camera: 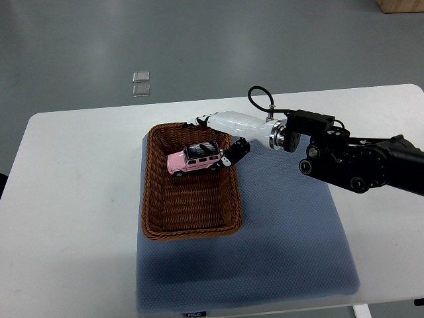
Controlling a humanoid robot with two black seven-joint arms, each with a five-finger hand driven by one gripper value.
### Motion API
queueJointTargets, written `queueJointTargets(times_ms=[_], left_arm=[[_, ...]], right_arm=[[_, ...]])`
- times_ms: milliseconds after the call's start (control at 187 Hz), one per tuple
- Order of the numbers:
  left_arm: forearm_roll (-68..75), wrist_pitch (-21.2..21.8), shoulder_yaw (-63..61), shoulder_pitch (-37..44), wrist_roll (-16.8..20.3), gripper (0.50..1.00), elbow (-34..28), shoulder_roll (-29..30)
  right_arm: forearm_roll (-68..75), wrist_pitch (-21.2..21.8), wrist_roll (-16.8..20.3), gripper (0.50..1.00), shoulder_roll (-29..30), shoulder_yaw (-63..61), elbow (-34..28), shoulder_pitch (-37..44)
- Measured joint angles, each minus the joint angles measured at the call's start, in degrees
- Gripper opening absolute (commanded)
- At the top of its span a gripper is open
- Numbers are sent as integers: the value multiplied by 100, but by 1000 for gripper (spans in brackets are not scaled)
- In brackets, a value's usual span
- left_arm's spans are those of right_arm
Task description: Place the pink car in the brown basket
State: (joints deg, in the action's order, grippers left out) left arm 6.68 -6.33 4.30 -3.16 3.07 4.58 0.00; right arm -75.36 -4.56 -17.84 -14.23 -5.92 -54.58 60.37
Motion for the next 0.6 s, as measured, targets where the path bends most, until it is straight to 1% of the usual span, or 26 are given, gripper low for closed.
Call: queueJointTargets(times_ms=[118, 198, 278, 401, 599], left_arm=[[0, 0, 0, 0, 0, 1000, -1, 0], [0, 0, 0, 0, 0, 1000, -1, 0], [0, 0, 0, 0, 0, 1000, 3, 0], [0, 0, 0, 0, 0, 1000, 5, 0], [0, 0, 0, 0, 0, 1000, 0, 0]], right_arm=[[127, -208, 1, 911, -61, -203, 0, -52], [402, -466, 8, 911, -99, -540, 0, -142], [794, -599, 29, 911, -211, -943, 3, -268], [1576, -646, 135, 911, -370, -1654, 14, -578], [2681, -690, 508, 911, -432, -2861, 124, -1285]])
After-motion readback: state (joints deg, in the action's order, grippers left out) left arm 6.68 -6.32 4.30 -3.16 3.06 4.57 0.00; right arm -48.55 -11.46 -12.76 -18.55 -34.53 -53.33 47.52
